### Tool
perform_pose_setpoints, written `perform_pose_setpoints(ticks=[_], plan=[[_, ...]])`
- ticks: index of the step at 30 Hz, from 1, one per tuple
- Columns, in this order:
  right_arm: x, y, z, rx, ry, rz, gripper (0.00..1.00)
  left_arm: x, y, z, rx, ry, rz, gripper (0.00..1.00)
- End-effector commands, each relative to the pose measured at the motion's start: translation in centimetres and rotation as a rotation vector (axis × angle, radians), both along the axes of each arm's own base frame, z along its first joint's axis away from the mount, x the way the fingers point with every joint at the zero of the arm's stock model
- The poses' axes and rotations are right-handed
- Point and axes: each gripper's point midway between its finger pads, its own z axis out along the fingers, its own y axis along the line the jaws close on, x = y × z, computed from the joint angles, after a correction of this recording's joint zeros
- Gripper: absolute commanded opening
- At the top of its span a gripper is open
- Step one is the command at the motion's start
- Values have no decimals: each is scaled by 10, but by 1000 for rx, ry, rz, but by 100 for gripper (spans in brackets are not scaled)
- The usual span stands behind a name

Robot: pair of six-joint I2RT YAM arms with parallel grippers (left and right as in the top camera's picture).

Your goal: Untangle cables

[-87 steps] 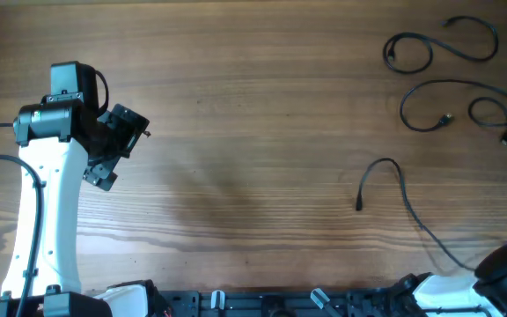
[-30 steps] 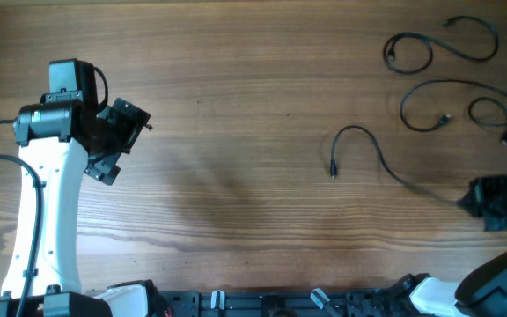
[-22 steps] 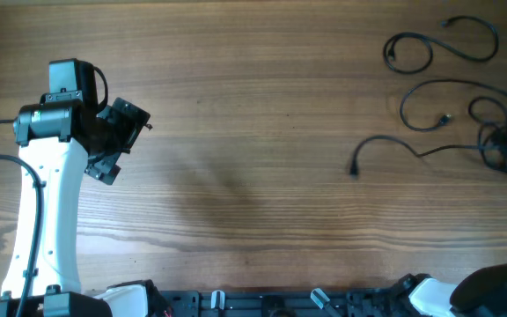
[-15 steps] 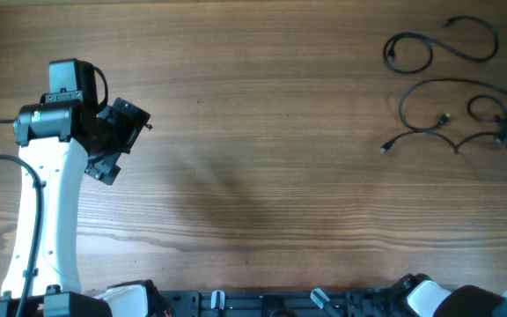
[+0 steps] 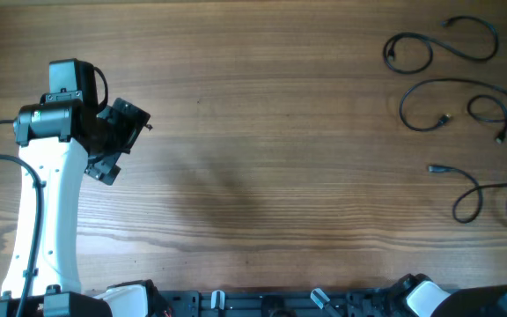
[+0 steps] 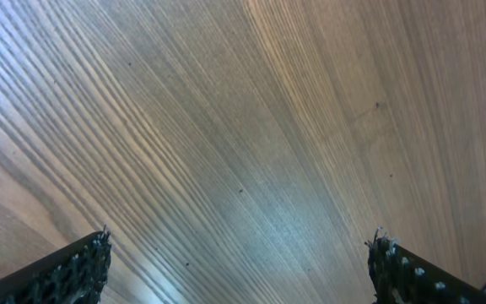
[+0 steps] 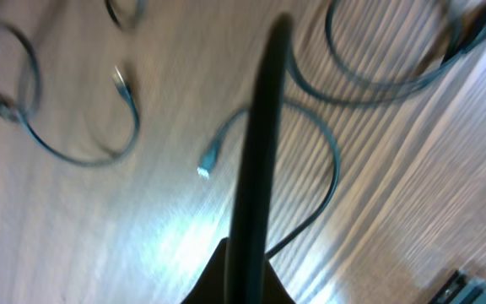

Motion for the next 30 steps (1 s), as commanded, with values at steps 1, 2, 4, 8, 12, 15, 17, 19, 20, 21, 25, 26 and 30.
perform_pose_setpoints(ticks=[1,2,4,8,12,15,17,19,20,21,25,26,30], plan=[[7,29,-43,130,-42,114,4,1,0,-1,-6,2,3,100],[10,37,-50,162,-69,152,4,1,0,-1,-6,2,3,100],[20,57,-60,223,-157,257,4,1,0,-1,-6,2,3,100],[24,85,-78,254,-119,343,4,1,0,-1,-6,2,3,100],[24,100,-98,180,55,374,4,1,0,-1,-9,1,2,100],[34,122,-106,186,79,481,4,1,0,-1,-9,1,2,100],[39,136,-112,185,95,562,4,1,0,-1,-9,1,2,100],[41,140,-120,181,131,580,4,1,0,-1,-9,1,2,100],[40,137,-125,174,157,552,4,1,0,-1,-9,1,2,100],[40,132,-130,165,178,527,4,1,0,-1,-9,2,2,100],[47,128,-150,176,204,519,8,1,0,-1,-9,2,2,100],[48,128,-154,181,211,519,6,1,0,-1,-9,1,2,100],[60,136,-165,238,170,541,17,1,0,-1,-9,1,2,100]])
